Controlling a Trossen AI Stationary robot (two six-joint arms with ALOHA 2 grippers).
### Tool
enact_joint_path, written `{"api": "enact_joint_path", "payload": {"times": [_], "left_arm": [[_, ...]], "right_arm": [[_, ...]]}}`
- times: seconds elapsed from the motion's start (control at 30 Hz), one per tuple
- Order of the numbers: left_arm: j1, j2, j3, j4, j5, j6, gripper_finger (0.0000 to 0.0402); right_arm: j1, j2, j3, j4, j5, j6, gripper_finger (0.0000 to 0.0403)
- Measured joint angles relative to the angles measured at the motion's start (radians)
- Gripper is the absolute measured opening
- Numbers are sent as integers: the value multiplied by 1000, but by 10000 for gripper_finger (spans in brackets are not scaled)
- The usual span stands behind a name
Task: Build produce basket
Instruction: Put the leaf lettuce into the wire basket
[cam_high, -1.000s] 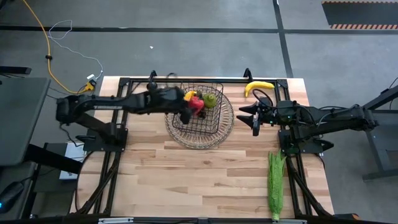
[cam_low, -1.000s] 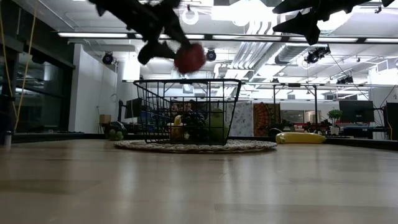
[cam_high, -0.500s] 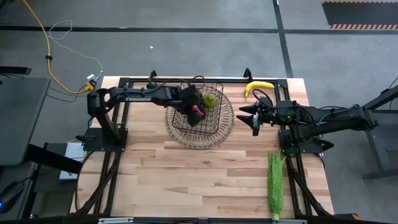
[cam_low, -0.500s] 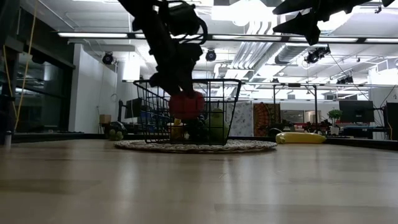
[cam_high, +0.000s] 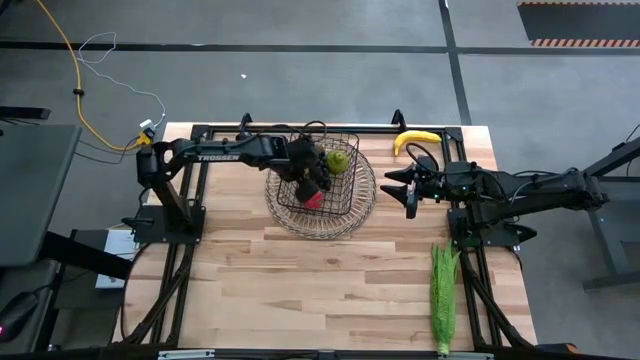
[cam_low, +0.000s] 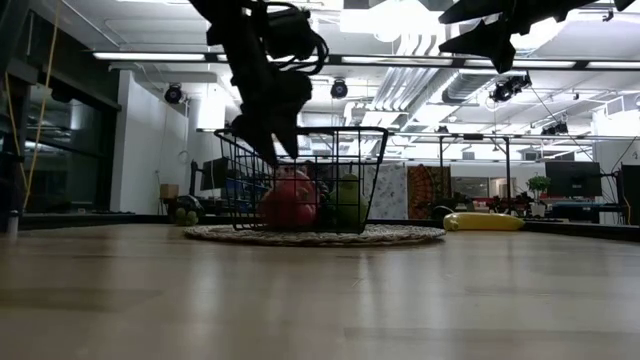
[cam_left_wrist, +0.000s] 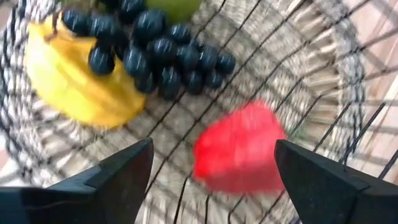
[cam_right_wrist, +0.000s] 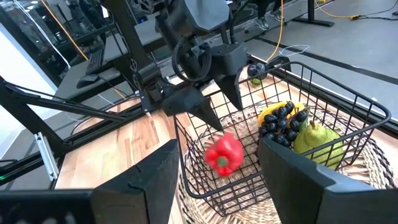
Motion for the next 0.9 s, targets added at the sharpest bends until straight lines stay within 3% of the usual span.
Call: {"api": "enact_joint_path", "payload": {"times": [0.2, 0.5, 0.9], "left_arm": [[32, -104, -1, 22, 81, -27, 322], [6, -411, -54, 319, 86, -35, 319], [-46, -839, -560, 885, 83, -131, 318]], "right_arm": [[0, 0, 0, 0, -3, 0, 212], [0, 0, 0, 0, -3, -12, 212], [0, 0, 0, -1, -3, -19, 212]]}}
